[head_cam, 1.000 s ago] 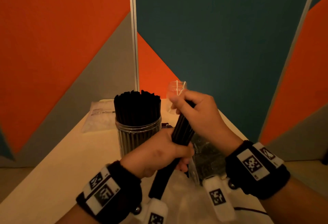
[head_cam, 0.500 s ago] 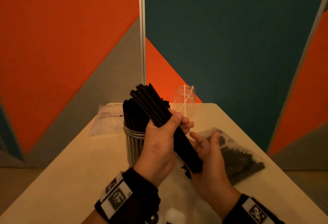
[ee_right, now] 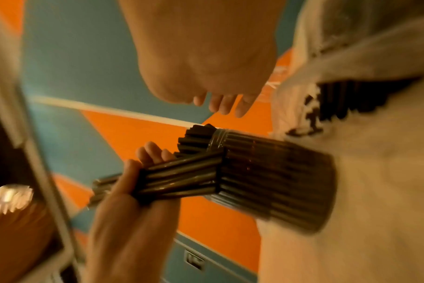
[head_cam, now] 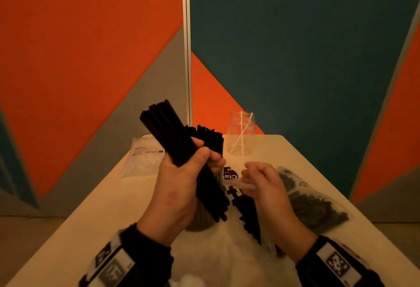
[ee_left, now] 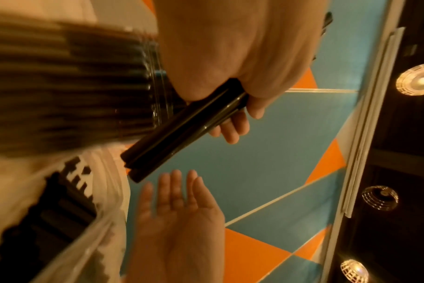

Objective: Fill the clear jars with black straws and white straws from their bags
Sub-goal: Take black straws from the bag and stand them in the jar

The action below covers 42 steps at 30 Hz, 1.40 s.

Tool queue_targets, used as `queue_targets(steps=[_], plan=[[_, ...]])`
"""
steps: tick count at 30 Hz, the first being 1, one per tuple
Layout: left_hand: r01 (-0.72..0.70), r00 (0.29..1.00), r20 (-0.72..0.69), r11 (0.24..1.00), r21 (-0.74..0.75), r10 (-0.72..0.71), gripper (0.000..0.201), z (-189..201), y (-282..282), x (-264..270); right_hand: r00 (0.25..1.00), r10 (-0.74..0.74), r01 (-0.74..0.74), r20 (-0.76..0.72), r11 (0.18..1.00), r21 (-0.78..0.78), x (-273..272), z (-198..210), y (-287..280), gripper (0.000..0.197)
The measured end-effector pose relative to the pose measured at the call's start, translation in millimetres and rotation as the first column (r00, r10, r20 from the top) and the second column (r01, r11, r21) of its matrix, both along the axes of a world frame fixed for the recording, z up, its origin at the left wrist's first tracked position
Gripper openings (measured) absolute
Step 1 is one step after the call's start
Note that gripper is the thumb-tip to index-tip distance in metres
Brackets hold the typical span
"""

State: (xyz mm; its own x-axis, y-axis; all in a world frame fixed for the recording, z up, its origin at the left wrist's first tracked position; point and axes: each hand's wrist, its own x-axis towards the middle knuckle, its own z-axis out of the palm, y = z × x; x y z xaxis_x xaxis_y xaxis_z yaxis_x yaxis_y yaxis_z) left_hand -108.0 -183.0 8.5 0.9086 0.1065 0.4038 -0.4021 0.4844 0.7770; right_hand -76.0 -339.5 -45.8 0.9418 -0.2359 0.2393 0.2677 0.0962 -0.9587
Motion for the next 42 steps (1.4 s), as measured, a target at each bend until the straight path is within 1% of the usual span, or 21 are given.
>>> queue_targets(steps=[1,2,3,4,5,6,7,8,12,17,20,23,26,30,32,33,35,37,38,41,42], plan=[[-0.027,1.0,0.015,0.999,0.035,0.026,0.019,1.6,6.1,-1.2,0.989,-0.034,0.07,0.144,0.966,-0.248,2.0,-1.3,-1.1,0.011],[-0.055,0.998,0.032,0.996,0.067,0.053,0.019,3.6,11.5,-2.1,0.958,-0.009,0.145,0.287,0.878,-0.455,4.1,-3.0,-1.1,0.013],[-0.081,0.996,0.05,0.992,0.095,0.076,0.019,6.1,16.4,-2.8,0.915,0.06,0.216,0.4,0.763,-0.609,5.1,-3.7,0.7,0.016],[-0.1,0.993,0.069,0.988,0.118,0.092,0.02,9.1,20.4,-2.7,0.871,0.15,0.278,0.468,0.634,-0.722,5.8,-4.0,4.3,0.021],[-0.111,0.991,0.088,0.984,0.138,0.099,0.02,12.1,23.5,-2.3,0.843,0.229,0.324,0.487,0.506,-0.799,5.9,-3.3,9.0,0.029],[-0.116,0.989,0.108,0.981,0.156,0.1,0.019,14.9,25.5,-1.5,0.833,0.276,0.352,0.48,0.405,-0.844,7.0,-3.3,13.8,0.035],[-0.119,0.987,0.127,0.978,0.173,0.098,0.017,17.8,27.0,-0.7,0.838,0.285,0.361,0.464,0.348,-0.865,7.6,-2.9,18.4,0.039],[-0.124,0.985,0.144,0.973,0.193,0.096,0.015,20.8,27.4,0.4,0.851,0.271,0.356,0.45,0.333,-0.873,8.1,-2.2,22.5,0.041],[-0.126,0.976,0.205,0.953,0.275,0.07,0.012,37.2,27.2,8.4,0.886,0.214,0.329,0.411,0.334,-0.883,12.2,0.4,31.4,0.034],[-0.169,0.963,0.26,0.914,0.369,0.073,0.013,56.9,26.0,32.2,0.92,0.188,0.248,0.345,0.403,-0.881,12.4,2.6,35.4,0.028],[-0.171,0.962,0.265,0.903,0.395,0.066,0.014,56.2,29.9,45.6,0.924,0.184,0.233,0.335,0.421,-0.876,12.8,2.5,35.8,0.026],[-0.217,0.954,0.288,0.852,0.476,0.082,0.012,46.8,28.3,54.8,0.93,0.166,0.228,0.327,0.436,-0.87,13.9,3.5,38.1,0.027],[-0.319,0.939,0.311,0.7,0.639,0.145,0.019,31.9,25.4,61.8,0.931,0.158,0.226,0.328,0.456,-0.861,13.3,3.5,39.4,0.029],[-0.462,0.887,0.387,0.459,0.759,0.252,0.039,27.9,31.7,71.2,0.927,0.155,0.241,0.342,0.452,-0.858,12.7,2.6,40.2,0.027],[-0.527,0.849,0.452,0.373,0.764,0.274,0.033,26.3,33.8,74.0,0.925,0.149,0.252,0.35,0.448,-0.858,13.0,2.5,40.1,0.025],[-0.588,0.808,0.52,0.323,0.742,0.277,0.025,24.0,34.3,74.3,0.925,0.145,0.255,0.351,0.447,-0.857,13.2,2.8,40.2,0.025],[-0.686,0.725,0.624,0.228,0.691,0.291,0.019,16.5,36.5,72.1,0.921,0.147,0.264,0.36,0.443,-0.857,13.0,2.2,40.3,0.023],[-0.69,0.719,0.626,0.198,0.697,0.301,0.016,7.8,41.3,74.4,0.918,0.151,0.275,0.367,0.426,-0.862,12.8,1.2,39.5,0.023],[-0.677,0.727,0.617,0.167,0.717,0.302,0.021,3.6,44.0,75.4,0.918,0.154,0.276,0.365,0.415,-0.867,12.5,0.9,39.2,0.023],[-0.656,0.729,0.629,0.015,0.754,0.272,0.046,-6.8,50.6,78.0,0.919,0.157,0.279,0.361,0.389,-0.878,12.2,0.9,39.3,0.023],[-0.638,0.738,0.619,-0.02,0.769,0.269,0.053,-7.4,51.1,77.7,0.92,0.156,0.279,0.36,0.384,-0.88,11.8,1.2,39.5,0.024]])
